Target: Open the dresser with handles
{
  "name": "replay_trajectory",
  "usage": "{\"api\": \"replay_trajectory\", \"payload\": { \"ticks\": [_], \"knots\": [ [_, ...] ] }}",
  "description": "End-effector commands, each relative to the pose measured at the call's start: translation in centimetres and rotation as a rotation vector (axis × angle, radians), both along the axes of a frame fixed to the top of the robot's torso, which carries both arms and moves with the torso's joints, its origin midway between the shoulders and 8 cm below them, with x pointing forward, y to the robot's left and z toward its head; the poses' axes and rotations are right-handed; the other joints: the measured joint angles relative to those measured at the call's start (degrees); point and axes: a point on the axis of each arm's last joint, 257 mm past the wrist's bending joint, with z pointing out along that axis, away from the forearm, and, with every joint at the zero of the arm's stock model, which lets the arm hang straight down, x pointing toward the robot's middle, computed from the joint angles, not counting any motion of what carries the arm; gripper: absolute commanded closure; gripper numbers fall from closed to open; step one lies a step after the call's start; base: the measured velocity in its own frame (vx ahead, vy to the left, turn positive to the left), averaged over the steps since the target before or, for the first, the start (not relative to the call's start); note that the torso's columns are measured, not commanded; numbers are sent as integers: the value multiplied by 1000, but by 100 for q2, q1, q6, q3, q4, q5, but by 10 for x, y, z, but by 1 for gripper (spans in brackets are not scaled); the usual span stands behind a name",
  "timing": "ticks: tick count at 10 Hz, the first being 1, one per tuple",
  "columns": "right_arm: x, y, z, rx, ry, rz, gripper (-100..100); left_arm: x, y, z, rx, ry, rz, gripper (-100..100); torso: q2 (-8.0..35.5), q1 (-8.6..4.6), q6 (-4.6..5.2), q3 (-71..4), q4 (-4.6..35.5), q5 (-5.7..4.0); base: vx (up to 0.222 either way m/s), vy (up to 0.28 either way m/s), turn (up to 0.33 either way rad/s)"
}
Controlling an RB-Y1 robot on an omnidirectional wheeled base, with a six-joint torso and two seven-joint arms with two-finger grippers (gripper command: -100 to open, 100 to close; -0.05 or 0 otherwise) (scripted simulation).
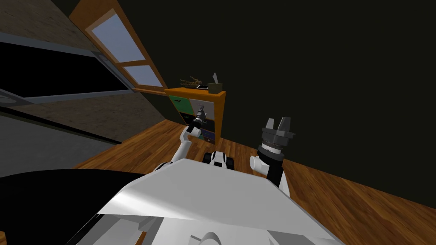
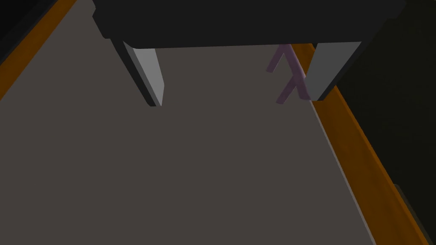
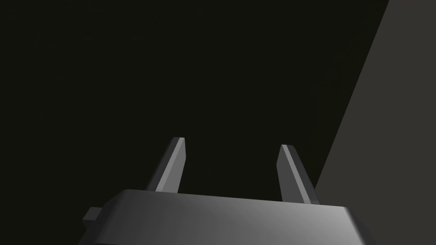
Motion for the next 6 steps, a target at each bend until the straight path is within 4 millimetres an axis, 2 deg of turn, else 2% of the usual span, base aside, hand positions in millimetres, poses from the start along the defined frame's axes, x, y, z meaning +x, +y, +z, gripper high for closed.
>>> {"api": "replay_trajectory", "payload": {
  "ticks": [1,4,5,6],
  "knots": [
    [0,0,0,0,0,0,0,20,-6,7,1,-11,-10,-100,-21,1,-1,-11,-8,2,-31,-4,1],
    [0,0,0,0,0,0,0,30,1,-28,2,60,4,-100,-53,5,-2,-33,-21,4,10,1,4],
    [0,0,0,0,0,0,0,31,2,-33,2,69,5,-100,-63,10,4,-40,-37,11,0,0,0],
    [0,0,0,0,0,0,0,41,13,-11,8,10,13,-100,-71,12,4,-45,-36,11,-124,-35,-51]
  ]
}}
